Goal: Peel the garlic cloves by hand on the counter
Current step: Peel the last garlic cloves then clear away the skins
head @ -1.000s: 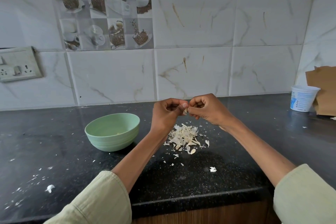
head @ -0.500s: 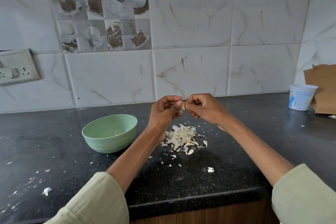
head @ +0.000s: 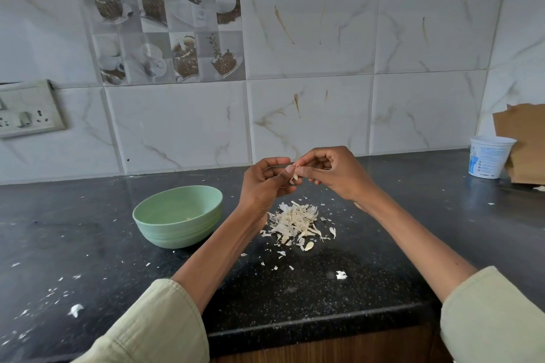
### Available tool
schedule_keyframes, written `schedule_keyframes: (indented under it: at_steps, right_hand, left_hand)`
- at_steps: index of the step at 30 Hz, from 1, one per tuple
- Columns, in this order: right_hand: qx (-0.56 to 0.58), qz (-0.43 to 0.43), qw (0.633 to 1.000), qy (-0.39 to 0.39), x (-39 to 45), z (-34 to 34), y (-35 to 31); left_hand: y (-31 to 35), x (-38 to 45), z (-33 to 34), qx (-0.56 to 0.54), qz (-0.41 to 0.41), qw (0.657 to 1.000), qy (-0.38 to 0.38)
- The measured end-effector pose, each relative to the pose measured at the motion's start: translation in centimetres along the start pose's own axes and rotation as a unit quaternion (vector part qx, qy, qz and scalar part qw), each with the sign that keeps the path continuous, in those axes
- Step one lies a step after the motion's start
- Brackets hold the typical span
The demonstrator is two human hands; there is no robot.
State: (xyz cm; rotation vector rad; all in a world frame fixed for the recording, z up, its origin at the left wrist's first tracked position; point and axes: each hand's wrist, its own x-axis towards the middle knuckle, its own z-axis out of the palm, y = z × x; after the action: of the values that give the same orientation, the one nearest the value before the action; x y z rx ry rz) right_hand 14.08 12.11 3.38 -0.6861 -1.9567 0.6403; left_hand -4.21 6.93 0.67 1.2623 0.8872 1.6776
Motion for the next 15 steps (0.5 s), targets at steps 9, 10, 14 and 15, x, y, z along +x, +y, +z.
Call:
schedule_keyframes:
  at_steps: [9,10,14,15]
  right_hand:
    - [-0.007,0.001,0.999,0.041,0.09,-0.34,0.25]
    - [-0.015,0.0,0.999,0.044,0.09,-0.35,0.29]
    - [-0.038,-0.009,0.999,0.037,0.07,-0.2,0.16]
    - [-0.041,-0.011,0.999,0.034,0.06,-0.16,0.11]
  left_hand:
    - [0.78,-0.48,0.08,0.021,0.01,0.999,-0.025]
    - [0.79,-0.5,0.19,0.036,0.015,0.999,-0.026]
    - [0.85,-0.53,0.2,0.058,0.024,0.998,-0.011]
    - [0.89,-0.56,0.17,0.058,0.025,0.998,-0.009]
